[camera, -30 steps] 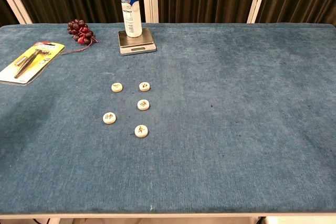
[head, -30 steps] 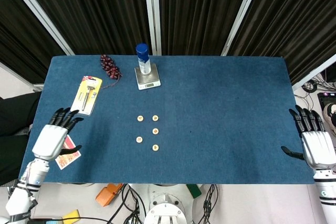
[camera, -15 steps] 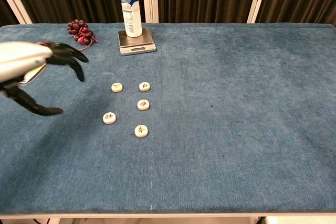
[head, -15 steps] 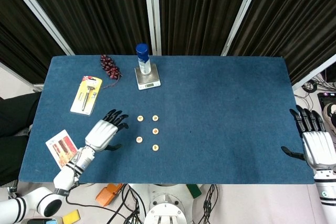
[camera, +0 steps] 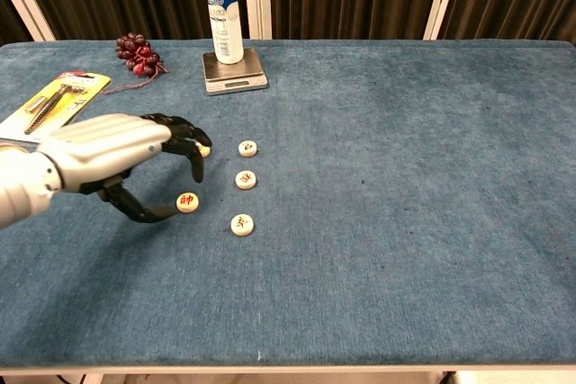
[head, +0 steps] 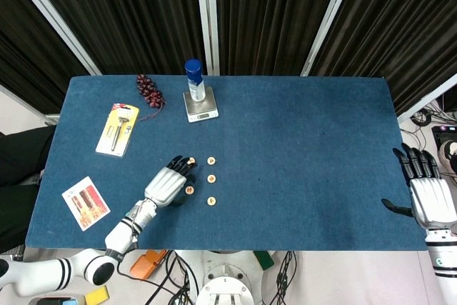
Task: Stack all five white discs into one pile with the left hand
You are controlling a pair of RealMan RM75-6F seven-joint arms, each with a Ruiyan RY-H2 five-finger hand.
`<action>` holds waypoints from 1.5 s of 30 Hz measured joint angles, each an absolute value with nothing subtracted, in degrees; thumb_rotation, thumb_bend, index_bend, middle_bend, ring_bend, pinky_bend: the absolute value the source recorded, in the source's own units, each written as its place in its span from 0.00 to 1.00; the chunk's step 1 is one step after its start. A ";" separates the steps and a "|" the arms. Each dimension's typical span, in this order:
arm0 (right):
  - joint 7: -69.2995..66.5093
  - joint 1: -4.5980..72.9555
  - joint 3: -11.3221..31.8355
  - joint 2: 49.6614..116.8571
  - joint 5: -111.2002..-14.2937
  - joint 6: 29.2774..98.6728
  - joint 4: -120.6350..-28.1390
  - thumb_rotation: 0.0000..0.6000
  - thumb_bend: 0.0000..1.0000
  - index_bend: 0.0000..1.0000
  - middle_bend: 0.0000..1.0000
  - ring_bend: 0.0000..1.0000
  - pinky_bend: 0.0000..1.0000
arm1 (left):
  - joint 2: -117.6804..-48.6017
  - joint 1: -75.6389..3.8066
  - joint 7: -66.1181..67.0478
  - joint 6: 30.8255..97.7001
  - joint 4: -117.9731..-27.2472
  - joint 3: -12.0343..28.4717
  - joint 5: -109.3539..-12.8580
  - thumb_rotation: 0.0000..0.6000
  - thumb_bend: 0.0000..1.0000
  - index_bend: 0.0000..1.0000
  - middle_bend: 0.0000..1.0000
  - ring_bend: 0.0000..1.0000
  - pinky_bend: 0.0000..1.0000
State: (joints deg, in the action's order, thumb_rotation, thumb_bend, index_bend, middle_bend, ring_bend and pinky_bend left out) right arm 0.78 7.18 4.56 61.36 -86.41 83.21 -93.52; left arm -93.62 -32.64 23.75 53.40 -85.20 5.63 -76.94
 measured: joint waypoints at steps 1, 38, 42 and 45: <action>0.66 7.14 4.55 61.38 -86.31 83.20 -93.42 1.00 0.13 0.00 0.00 0.00 0.00 | -93.94 -32.83 24.10 53.29 -84.96 5.60 -76.59 1.00 0.33 0.38 0.09 0.00 0.00; -0.45 6.77 4.36 61.59 -86.17 83.48 -92.41 1.00 0.13 0.00 0.00 0.00 0.00 | -98.82 -41.88 24.15 51.29 -80.73 13.60 -67.21 1.00 0.40 0.51 0.11 0.00 0.00; -0.62 6.67 4.34 61.58 -85.93 83.39 -92.22 1.00 0.13 0.00 0.00 0.00 0.00 | -101.03 -45.22 27.01 49.49 -77.56 15.78 -62.30 1.00 0.39 0.51 0.11 0.00 0.00; -0.77 6.56 4.35 61.55 -85.79 83.46 -92.15 1.00 0.13 0.00 0.00 0.00 0.00 | -102.39 -47.04 28.83 48.42 -75.26 16.63 -58.58 1.00 0.39 0.51 0.11 0.00 0.00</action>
State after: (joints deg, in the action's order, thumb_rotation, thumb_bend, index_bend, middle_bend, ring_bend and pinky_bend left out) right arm -0.77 6.56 4.35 61.55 -85.79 83.46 -92.15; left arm -102.39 -47.04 28.83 48.42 -75.26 16.63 -58.58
